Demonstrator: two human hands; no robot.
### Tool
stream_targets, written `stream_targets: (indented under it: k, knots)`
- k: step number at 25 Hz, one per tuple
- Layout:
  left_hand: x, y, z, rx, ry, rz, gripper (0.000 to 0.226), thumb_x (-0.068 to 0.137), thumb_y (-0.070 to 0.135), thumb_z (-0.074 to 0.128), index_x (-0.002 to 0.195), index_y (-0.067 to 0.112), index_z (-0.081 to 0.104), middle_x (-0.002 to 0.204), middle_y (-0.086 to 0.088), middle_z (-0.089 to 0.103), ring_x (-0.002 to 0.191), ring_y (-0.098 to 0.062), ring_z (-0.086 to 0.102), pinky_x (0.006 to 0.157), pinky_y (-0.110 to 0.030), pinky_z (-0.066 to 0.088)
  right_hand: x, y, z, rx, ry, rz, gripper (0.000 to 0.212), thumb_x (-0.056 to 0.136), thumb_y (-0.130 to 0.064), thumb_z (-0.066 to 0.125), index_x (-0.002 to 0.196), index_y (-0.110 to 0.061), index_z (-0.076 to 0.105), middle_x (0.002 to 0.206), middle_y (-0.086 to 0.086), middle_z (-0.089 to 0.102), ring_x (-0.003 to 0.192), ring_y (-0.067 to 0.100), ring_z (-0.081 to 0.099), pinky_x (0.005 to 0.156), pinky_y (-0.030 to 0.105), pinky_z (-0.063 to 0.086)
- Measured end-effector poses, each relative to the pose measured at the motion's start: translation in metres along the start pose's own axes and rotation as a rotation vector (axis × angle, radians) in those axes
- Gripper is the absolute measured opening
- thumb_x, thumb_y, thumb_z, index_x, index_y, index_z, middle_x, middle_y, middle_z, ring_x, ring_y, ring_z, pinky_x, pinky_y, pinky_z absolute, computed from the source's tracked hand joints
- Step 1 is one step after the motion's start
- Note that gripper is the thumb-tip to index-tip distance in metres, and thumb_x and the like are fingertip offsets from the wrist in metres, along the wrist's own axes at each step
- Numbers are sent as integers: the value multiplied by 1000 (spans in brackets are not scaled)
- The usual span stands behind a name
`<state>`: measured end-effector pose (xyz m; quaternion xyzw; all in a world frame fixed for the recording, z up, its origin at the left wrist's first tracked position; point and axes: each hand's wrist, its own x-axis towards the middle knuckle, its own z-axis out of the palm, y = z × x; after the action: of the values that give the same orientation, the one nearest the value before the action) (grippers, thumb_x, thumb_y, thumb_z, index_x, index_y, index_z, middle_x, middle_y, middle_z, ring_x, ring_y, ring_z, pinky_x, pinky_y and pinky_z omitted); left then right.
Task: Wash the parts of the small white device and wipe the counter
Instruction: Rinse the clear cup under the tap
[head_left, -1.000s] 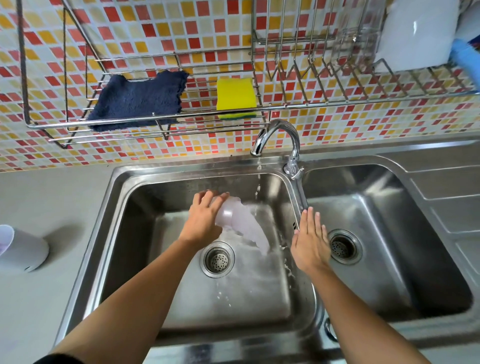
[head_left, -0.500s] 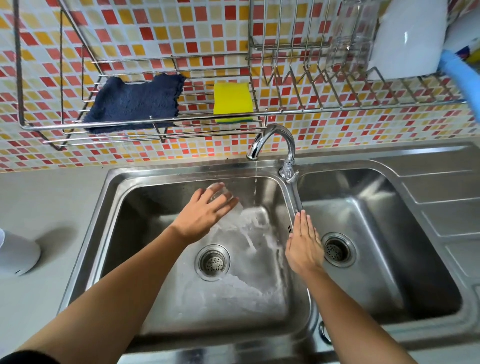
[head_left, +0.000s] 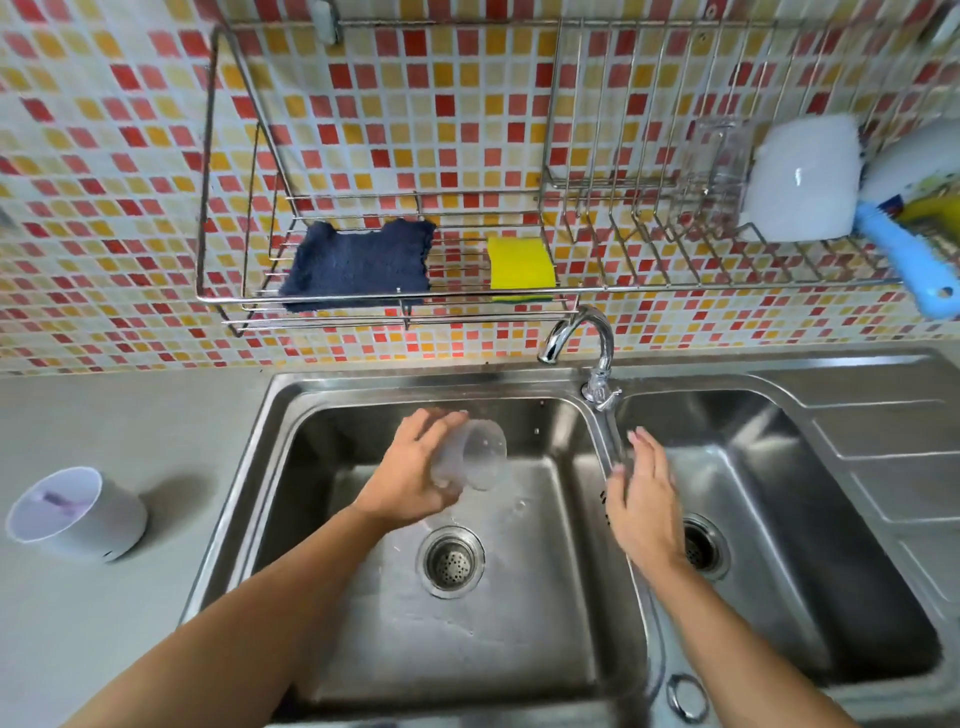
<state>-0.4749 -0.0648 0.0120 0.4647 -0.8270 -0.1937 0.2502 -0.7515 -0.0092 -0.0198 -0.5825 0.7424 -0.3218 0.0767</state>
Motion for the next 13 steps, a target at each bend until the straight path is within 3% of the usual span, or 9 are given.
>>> stream_targets:
  k: [3,6,9,13]
  knots:
    - [-19,10,-17,-282,11,-187,87,55,37,85,132,25,45,117,7,48,108,-10,51,96,-24,43,25,-69,-46,244,414,-173,37,87,-19,40,111,7,50,115,24,50,107,33,50,96,36,38]
    - [-38,15,-35,-486,21,-234,88,51,35,90,128,28,48,117,10,54,107,-6,57,95,-31,50,65,-150,-92,277,551,-321,29,88,-15,46,108,5,49,109,21,50,101,22,47,90,26,37]
    - [-51,18,-61,-551,55,-211,88,50,34,90,128,26,49,122,8,57,112,-6,57,98,-37,49,114,-215,-100,79,332,-340,37,88,-22,53,117,-1,48,120,17,48,109,23,47,91,29,38]
    - [-61,19,-97,-596,85,-188,85,53,27,91,125,33,47,120,12,62,113,-6,58,100,-38,47,159,-244,-64,-250,-252,-9,84,81,-55,59,144,-11,25,150,14,27,134,34,31,109,42,32]
